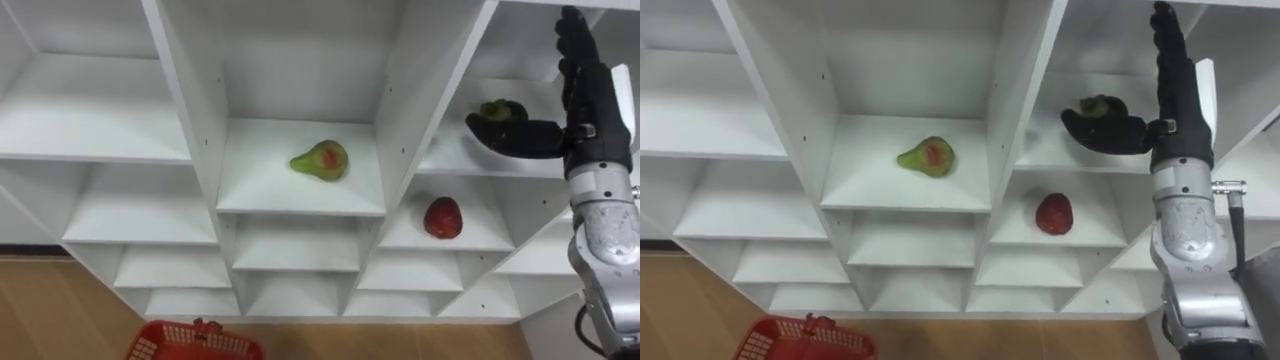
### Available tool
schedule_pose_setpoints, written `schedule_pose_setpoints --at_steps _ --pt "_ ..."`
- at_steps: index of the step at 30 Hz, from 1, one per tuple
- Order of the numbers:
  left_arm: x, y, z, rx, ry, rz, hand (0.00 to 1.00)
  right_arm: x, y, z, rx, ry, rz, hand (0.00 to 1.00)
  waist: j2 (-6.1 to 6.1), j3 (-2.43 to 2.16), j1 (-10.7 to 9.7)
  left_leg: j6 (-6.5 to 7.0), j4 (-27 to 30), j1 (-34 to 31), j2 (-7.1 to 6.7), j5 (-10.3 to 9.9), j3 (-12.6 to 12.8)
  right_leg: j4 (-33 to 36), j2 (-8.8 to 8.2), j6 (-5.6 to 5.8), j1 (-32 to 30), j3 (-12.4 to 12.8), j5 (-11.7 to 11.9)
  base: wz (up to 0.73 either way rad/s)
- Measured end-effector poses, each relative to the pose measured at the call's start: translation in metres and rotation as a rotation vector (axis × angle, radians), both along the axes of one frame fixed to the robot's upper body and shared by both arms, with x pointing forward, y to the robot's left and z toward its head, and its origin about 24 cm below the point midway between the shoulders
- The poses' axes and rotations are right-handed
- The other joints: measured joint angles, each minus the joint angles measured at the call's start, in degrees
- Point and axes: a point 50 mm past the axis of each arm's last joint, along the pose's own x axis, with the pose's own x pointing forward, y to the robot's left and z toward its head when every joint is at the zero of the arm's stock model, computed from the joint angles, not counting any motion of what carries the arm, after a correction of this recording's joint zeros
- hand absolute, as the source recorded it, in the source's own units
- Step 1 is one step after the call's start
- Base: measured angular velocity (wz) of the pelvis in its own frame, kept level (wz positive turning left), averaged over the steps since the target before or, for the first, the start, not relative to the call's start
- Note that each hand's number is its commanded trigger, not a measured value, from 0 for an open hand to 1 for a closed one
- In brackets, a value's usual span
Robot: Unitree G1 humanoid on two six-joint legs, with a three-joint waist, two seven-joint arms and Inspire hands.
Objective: Collect fruits from the closet
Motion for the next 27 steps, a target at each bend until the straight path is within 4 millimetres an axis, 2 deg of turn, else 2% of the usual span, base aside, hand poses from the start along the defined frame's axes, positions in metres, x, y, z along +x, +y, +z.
schedule_pose_setpoints --at_steps 8,12,15,18,22,27 --pt "-0.001 0.005 0.001 0.033 0.019 0.006 1.0 0.001 -0.003 -0.011 -0.005 0.083 0.007 0.0 0.2 -0.16 0.0 0.0 0.3 -0.5 -0.03 0.0 -0.1 0.0 -0.07 0.0 0.0 -0.3 0.0 0.0" --pt "-0.001 0.006 0.001 0.035 0.017 0.011 1.0 0.001 -0.003 -0.012 -0.012 0.099 0.012 0.0 0.64 -0.75 0.0 -0.02 0.3 -0.4 -0.03 0.1 -0.1 0.1 -0.08 0.0 0.0 -0.3 0.0 0.0" --pt "-0.001 0.006 0.001 0.035 0.016 0.012 1.0 0.001 -0.003 -0.012 -0.024 0.103 0.012 0.0 0.6 -0.76 0.0 0.0 0.3 -0.2 -0.07 0.2 -0.1 0.1 -0.13 0.0 0.0 -0.3 0.0 0.0" --pt "-0.001 0.006 0.001 0.036 0.017 0.013 1.0 0.001 -0.004 -0.014 -0.025 0.111 0.009 0.0 0.34 -0.6 0.1 0.02 0.3 0.0 -0.12 0.3 -0.1 0.2 -0.18 -0.01 0.1 -0.3 0.0 0.0" --pt "-0.002 0.006 0.001 0.036 0.019 0.014 1.0 0.002 -0.011 -0.025 -0.018 0.165 -0.021 0.0 -0.31 -0.04 0.1 0.02 0.3 0.1 -0.12 0.3 -0.1 0.1 -0.19 -0.03 0.3 -0.4 0.0 0.0" --pt "-0.002 0.006 0.001 0.036 0.019 0.013 1.0 0.002 -0.014 -0.025 -0.028 0.17 -0.028 0.0 -0.13 0.11 0.0 0.02 0.1 -0.4 -0.11 0.3 -0.1 0.1 -0.16 -0.05 0.0 -0.5 0.0 0.0"
